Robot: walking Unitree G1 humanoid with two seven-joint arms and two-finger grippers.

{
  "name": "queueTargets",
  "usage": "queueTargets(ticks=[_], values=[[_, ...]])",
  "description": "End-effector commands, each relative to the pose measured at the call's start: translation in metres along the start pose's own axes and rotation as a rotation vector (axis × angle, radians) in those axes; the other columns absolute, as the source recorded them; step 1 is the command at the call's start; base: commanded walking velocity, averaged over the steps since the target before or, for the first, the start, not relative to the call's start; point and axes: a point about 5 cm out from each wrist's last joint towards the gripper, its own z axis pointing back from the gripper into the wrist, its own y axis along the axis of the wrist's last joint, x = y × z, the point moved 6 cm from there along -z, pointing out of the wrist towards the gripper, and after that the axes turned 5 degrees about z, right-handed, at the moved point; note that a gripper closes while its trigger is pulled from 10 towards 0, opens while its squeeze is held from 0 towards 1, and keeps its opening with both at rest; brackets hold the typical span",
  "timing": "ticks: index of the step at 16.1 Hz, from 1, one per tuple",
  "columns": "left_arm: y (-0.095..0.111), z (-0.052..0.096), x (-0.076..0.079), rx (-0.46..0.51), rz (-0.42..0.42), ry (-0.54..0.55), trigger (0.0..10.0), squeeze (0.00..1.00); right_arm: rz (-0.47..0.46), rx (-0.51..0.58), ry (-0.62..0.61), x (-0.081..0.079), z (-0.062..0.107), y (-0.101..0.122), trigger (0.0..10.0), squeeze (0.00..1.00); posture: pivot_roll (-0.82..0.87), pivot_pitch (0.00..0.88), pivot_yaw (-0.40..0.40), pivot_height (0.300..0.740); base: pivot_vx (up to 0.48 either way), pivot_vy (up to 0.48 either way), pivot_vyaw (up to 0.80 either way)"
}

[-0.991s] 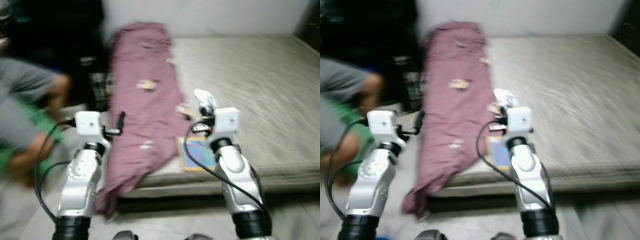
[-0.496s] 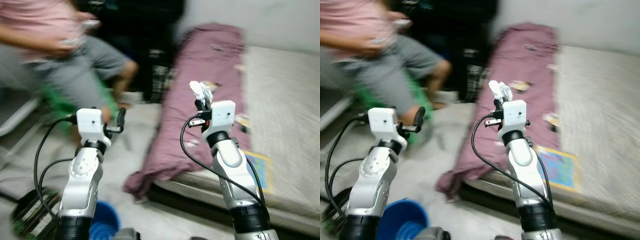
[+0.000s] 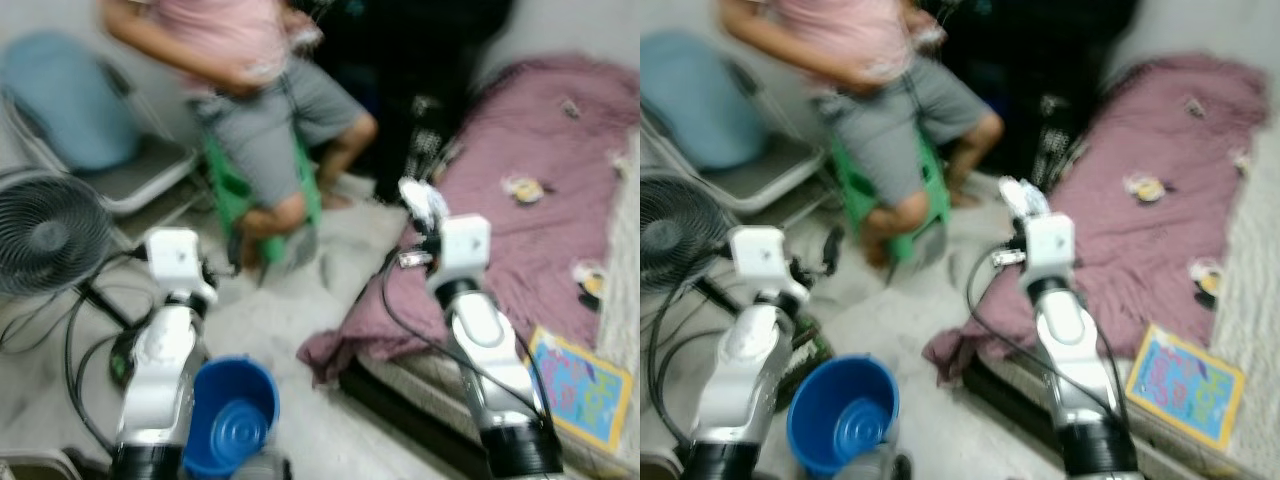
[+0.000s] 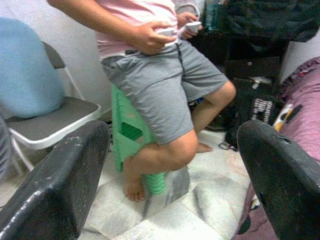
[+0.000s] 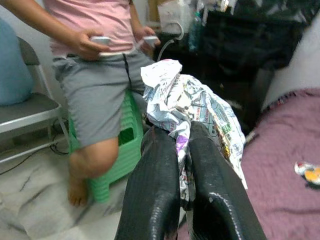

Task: Clean up the room

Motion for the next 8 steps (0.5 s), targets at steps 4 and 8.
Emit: queueTargets(ticks=[4,8], values=[[0.002,-0.001,-0.009,0.011,-0.023,0.036,10.0,0.0,-0.02,0.022,0.02,-0.008,-0.007,0.005,10.0,0.0,-0.03,0.0,0.02,0.74,0.0,0.0,0.6],[0.002,0.012,-0.027,0.023,-0.028,0.12,10.0,0.0,-0.026,0.014,0.097,-0.025,-0.017,0.003,10.0,0.0,0.04,0.0,-0.049,0.74,0.0,0.0,0.0]])
